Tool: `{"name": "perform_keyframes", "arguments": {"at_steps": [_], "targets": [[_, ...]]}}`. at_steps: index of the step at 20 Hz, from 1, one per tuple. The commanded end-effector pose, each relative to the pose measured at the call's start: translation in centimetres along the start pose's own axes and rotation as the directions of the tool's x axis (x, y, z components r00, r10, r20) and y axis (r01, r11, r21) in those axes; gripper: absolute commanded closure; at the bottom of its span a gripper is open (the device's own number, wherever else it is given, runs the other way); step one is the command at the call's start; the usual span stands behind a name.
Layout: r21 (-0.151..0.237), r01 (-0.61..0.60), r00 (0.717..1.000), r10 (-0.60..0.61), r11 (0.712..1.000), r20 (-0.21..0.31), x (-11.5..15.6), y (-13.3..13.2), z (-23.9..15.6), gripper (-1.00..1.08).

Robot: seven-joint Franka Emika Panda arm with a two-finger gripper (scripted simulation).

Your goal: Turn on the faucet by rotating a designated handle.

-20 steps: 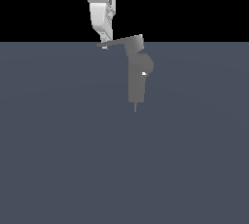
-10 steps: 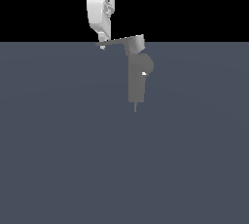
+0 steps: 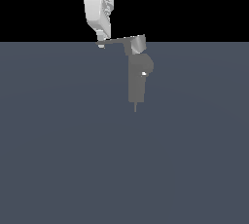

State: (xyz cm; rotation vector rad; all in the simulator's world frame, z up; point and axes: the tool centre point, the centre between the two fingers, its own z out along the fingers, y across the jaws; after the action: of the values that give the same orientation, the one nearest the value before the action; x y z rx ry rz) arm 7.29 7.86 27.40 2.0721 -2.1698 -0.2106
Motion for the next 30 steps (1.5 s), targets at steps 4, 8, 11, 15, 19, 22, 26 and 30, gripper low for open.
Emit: {"name": "perform_keyframes", "arguments": {"at_steps": [4, 8, 11, 15, 19, 22, 26, 30], "targets": [[-0.004, 0.0, 1.0, 0.0, 1.0, -0.001, -0.1, 1.6, 0.0, 1.08], [-0.004, 0.0, 1.0, 0.0, 1.0, -0.001, -0.1, 2.6, -0.1, 1.08], [-0.004, 0.0, 1.0, 0.0, 1.0, -0.001, -0.1, 3.4, -0.1, 1.08], [-0.008, -0.005, 1.0, 0.005, 1.0, -0.004, 0.2, 3.6, 0.4, 1.08], [-0.007, -0.005, 1.0, 0.005, 1.0, -0.004, 1.0, 4.5, 0.3, 1.08], [-0.007, -0.004, 1.0, 0.004, 1.0, -0.003, 1.6, 5.3, 0.3, 1.08], [-0.006, -0.003, 1.0, 0.003, 1.0, -0.003, 2.4, 6.3, 0.2, 1.08], [-0.006, -0.003, 1.0, 0.003, 1.0, -0.003, 3.3, 7.3, 0.2, 1.08]]}}
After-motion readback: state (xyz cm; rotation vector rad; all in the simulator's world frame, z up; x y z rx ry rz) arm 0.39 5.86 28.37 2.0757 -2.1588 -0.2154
